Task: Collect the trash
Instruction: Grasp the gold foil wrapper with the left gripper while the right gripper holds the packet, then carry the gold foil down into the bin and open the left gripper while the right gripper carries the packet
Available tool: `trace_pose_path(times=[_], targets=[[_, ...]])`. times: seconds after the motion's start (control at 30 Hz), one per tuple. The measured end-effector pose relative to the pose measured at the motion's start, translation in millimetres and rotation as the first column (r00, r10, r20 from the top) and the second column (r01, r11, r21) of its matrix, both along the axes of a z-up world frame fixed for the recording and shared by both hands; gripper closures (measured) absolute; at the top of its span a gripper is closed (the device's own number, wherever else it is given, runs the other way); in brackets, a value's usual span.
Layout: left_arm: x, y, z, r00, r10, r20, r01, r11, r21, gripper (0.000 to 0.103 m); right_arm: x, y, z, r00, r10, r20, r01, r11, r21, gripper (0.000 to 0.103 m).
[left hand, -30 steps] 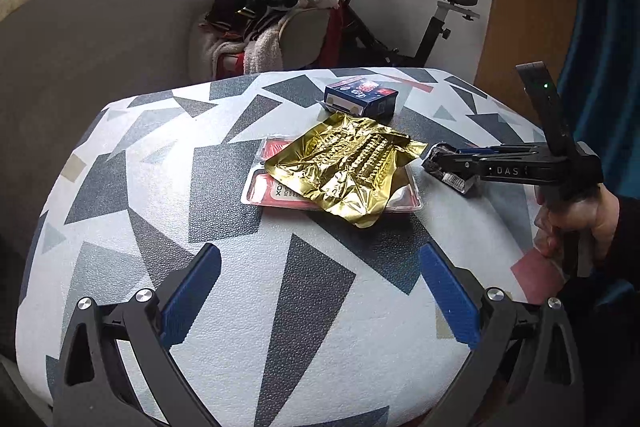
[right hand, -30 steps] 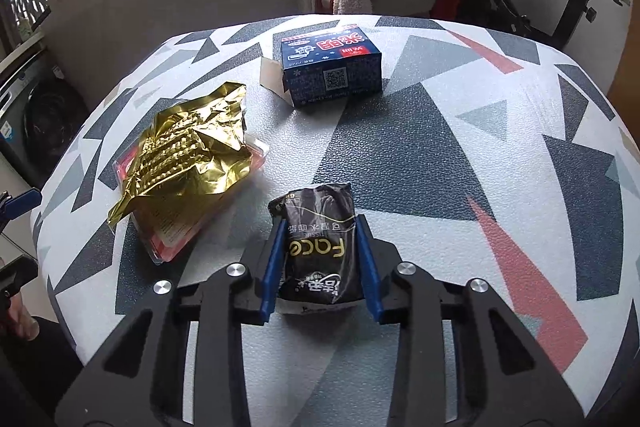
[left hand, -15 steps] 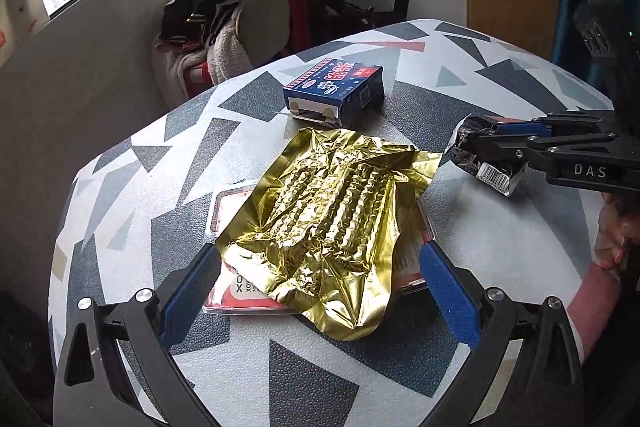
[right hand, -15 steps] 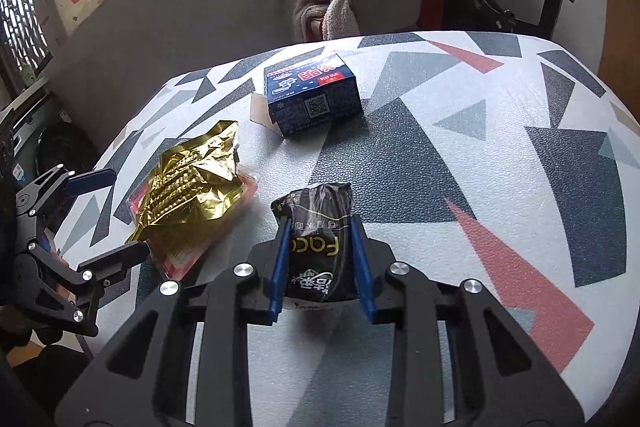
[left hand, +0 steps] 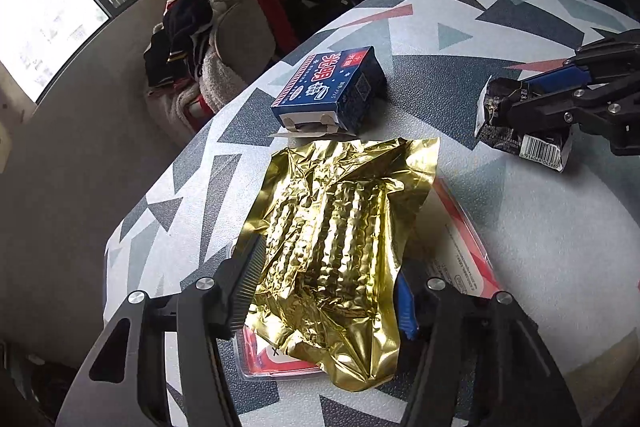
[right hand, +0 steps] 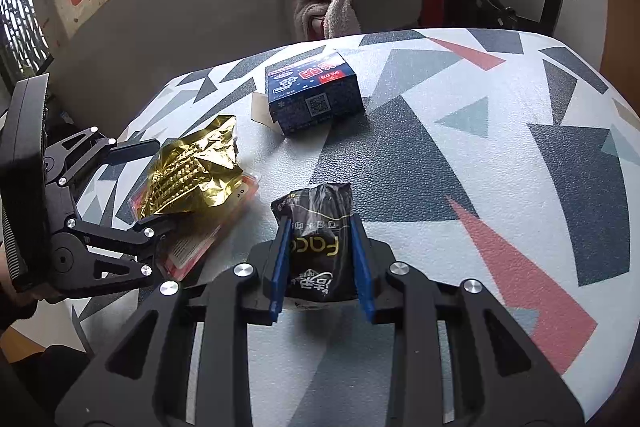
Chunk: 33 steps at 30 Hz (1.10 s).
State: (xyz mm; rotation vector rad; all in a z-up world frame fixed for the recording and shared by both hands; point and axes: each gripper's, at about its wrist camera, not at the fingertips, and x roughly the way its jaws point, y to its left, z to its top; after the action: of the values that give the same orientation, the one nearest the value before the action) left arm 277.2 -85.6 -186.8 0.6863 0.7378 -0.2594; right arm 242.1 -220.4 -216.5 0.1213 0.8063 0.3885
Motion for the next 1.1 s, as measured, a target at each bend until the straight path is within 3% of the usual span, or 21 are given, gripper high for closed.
trace_pose_path(times=[0.1,0.2,0.4,0.53,0.6,0.8,0.93,1.1], targets=[[-6.3,14.5,16.8,0.999,0.021,0.024,-0.018,0.991,-0.135,0.071,-0.4,0.2,0.4,1.0,0.004,0.005,-0.004,1.0,0.0,0.072],[-6.7,37.1,39.0,0.996,0.084,-0.008,-0.082,0.948,-0.308,0.072,-0.9,0.8,0.7,1.0,0.004,0.008,-0.004,1.0,-0.001,0.072],[-17.5,80.1,78.5,0.986,0.138,-0.088,-0.164,0.8,-0.577,0.072,-3.3,2.0,2.4,1.0,-0.004,0.023,0.004,1.0,-0.018,0.072],[-40.2,99.9,87.1,0.981,0.134,-0.137,-0.192,0.694,-0.694,0.072,-3.3,2.9,3.1,1.0,-0.007,0.029,0.008,1.0,-0.03,0.072],[-53.7,105.1,86.1,0.98,0.136,-0.147,-0.2,0.661,-0.723,0.072,-2.9,4.1,2.8,1.0,-0.005,0.026,0.006,0.999,-0.04,0.072],[-83.4,112.5,83.0,0.975,0.129,-0.181,-0.222,0.626,-0.748,0.072,-6.0,9.1,7.5,0.999,-0.01,0.044,0.014,0.995,-0.099,0.072],[-101.1,114.3,93.1,0.979,0.109,-0.171,-0.201,0.636,-0.745,0.072,-16.0,19.2,22.2,0.997,0.031,0.066,-0.02,0.988,-0.156,0.072],[-128.7,114.5,101.8,0.982,0.077,-0.173,-0.183,0.625,-0.759,0.072,-48.7,20.0,49.9,0.994,0.039,0.1,-0.03,0.996,-0.085,0.072]])
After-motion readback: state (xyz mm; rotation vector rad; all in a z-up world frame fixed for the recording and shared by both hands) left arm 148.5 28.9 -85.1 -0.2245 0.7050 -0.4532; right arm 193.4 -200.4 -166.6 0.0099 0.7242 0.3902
